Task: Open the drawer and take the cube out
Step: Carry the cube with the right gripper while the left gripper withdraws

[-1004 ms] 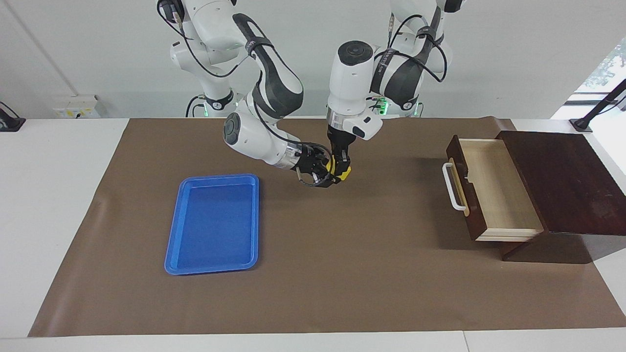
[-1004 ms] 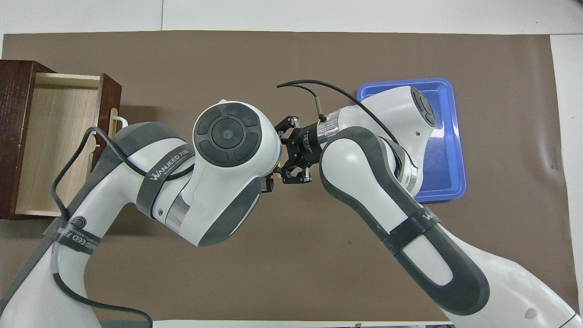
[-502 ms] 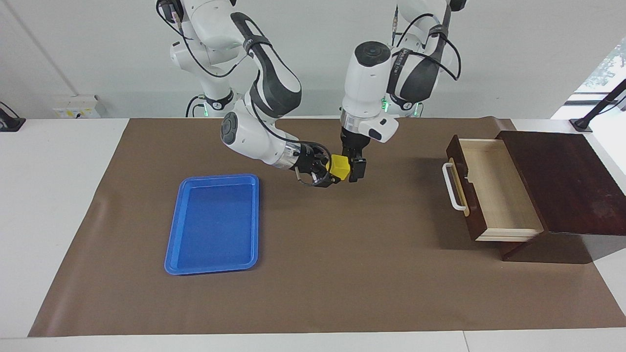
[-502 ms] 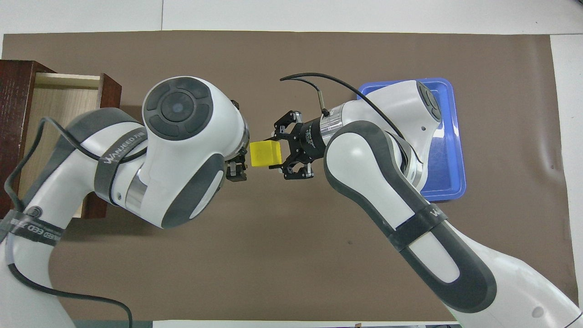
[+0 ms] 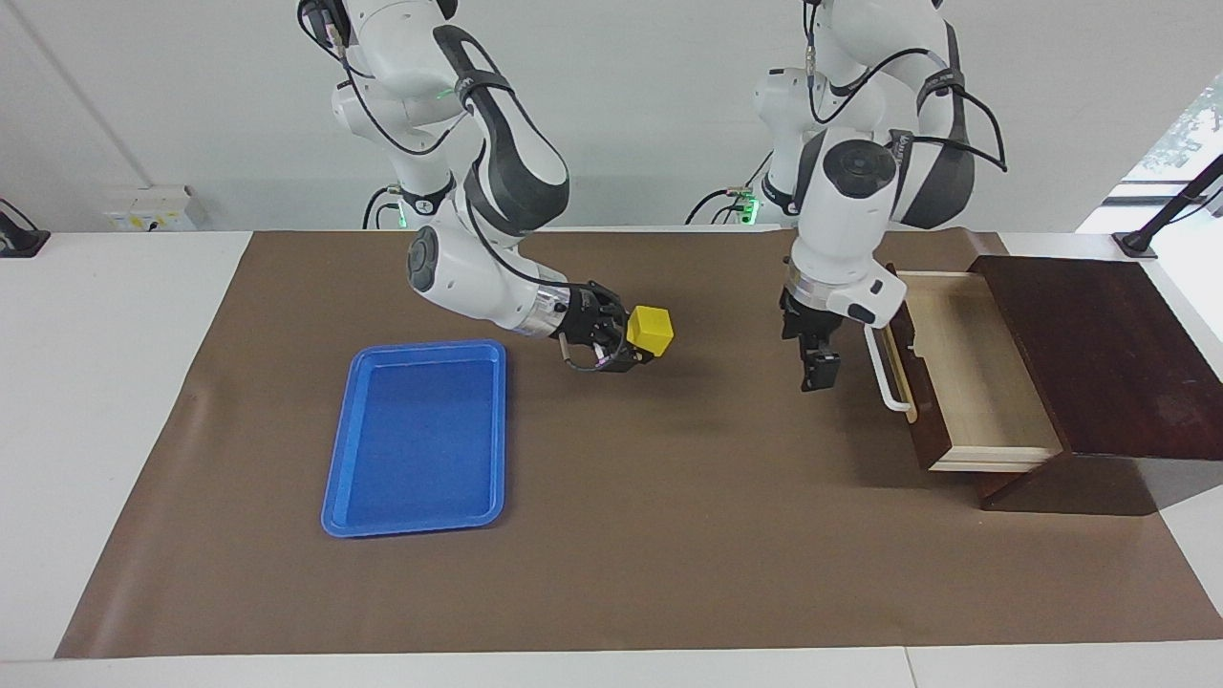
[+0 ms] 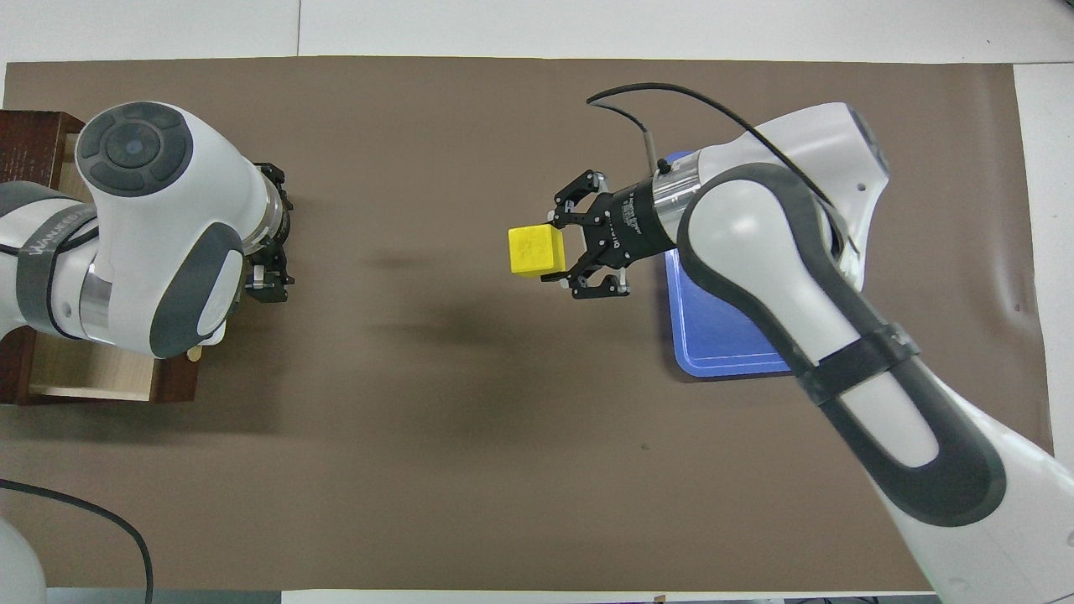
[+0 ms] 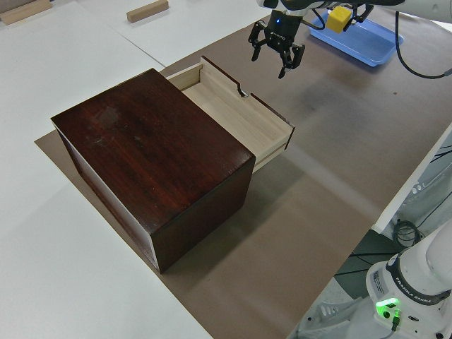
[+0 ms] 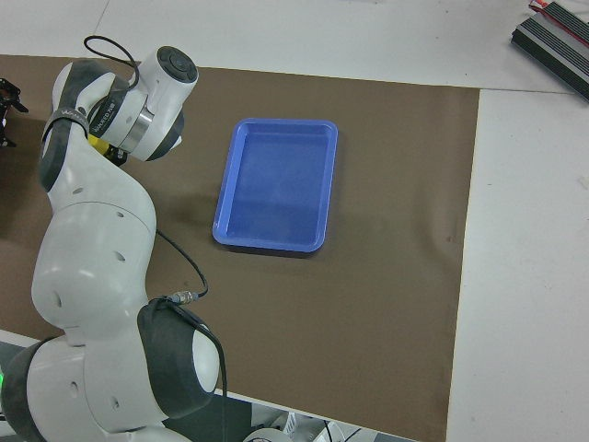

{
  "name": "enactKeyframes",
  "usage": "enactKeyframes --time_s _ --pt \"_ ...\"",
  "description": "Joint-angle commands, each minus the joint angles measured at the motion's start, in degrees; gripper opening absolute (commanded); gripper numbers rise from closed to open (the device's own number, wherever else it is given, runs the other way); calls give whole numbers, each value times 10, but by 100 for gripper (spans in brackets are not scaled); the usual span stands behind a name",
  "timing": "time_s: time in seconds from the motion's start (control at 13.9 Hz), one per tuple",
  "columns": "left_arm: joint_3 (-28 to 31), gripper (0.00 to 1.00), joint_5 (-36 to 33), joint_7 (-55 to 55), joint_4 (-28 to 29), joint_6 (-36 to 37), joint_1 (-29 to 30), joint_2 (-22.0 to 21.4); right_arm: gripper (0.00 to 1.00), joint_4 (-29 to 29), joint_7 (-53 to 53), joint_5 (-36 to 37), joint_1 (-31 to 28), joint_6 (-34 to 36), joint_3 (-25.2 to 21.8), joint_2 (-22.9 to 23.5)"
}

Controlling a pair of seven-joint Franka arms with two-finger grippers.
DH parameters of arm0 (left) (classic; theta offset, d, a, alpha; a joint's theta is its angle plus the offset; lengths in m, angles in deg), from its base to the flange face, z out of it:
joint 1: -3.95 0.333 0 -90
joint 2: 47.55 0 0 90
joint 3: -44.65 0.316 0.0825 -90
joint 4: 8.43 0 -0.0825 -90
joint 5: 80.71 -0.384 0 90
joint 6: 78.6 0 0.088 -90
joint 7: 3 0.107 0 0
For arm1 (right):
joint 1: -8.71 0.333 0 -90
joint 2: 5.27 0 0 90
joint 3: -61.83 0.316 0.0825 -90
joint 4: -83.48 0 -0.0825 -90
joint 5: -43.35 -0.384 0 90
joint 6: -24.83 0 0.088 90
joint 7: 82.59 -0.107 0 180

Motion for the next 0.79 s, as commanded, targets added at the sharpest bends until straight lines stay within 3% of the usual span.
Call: enactKeyframes --time_s 0.0,0.22,0.43,0.72 --pt "-6 100 -28 54 77 -56 42 -38 0 -28 22 -9 -77 59 3 16" --pt "-6 100 -42 109 78 -86 94 -35 0 -28 35 -6 -149 89 3 34" --pt "-6 100 -44 153 77 -103 136 -32 0 -28 100 17 -181 105 2 66" --pt "-7 100 -44 214 80 -118 187 -32 0 -30 109 45 -187 104 -5 94"
